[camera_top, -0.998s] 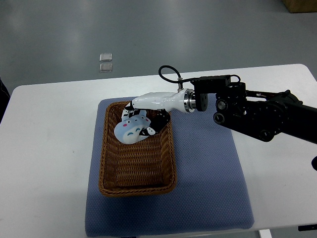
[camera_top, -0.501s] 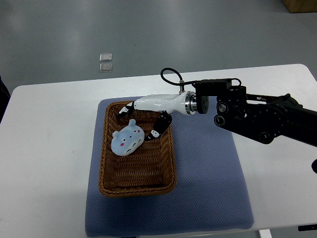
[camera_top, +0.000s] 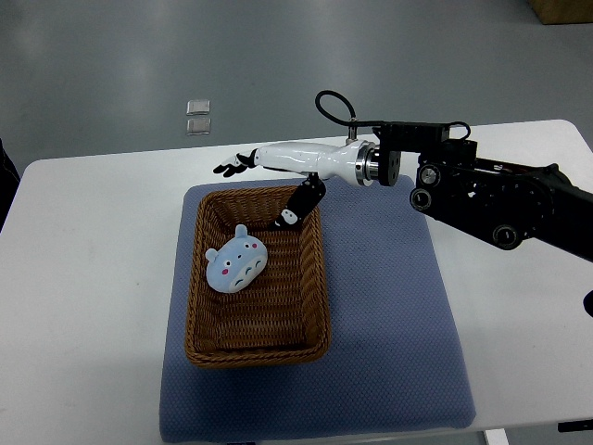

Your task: Place blue toy in brown basket

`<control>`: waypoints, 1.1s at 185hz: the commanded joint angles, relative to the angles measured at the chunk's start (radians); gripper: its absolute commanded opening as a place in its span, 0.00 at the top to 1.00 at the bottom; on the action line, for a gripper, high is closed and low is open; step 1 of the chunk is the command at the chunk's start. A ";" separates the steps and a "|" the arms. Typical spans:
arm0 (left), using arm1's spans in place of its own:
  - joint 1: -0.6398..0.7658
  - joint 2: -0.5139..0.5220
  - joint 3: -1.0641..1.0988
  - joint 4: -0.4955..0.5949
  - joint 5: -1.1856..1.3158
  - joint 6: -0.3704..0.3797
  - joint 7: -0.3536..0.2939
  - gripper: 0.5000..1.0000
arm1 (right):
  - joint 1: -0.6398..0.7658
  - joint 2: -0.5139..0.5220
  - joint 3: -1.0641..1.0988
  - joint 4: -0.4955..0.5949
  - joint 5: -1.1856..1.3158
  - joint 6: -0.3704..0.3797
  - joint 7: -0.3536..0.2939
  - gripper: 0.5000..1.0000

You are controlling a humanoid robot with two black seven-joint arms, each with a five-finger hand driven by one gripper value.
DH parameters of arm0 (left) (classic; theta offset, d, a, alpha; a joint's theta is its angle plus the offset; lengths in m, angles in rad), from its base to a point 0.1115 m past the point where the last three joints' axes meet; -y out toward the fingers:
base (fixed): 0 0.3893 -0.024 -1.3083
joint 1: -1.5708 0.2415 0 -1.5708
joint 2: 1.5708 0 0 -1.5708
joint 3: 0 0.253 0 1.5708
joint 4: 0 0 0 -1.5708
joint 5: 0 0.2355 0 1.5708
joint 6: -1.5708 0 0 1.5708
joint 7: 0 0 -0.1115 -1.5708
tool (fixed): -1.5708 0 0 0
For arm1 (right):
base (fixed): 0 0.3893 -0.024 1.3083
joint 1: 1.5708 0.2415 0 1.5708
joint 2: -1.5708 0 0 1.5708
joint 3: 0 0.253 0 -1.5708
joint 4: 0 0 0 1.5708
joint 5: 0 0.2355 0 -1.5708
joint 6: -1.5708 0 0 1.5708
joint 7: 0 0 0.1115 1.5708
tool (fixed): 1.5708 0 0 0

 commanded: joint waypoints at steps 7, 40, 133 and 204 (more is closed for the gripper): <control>0.000 0.000 0.000 0.000 0.000 0.000 0.000 0.00 | -0.051 0.002 0.133 -0.064 0.106 -0.025 -0.005 0.20; 0.000 0.000 0.000 0.000 0.000 0.000 0.000 0.00 | -0.086 0.000 0.264 -0.110 0.255 -0.048 -0.008 0.20; 0.000 0.000 0.000 0.000 0.000 0.000 0.000 0.00 | -0.177 0.022 0.396 -0.282 0.792 -0.205 -0.009 0.20; 0.000 0.000 0.000 0.000 0.000 0.000 0.000 0.00 | -0.238 0.071 0.410 -0.385 0.980 -0.274 0.004 0.20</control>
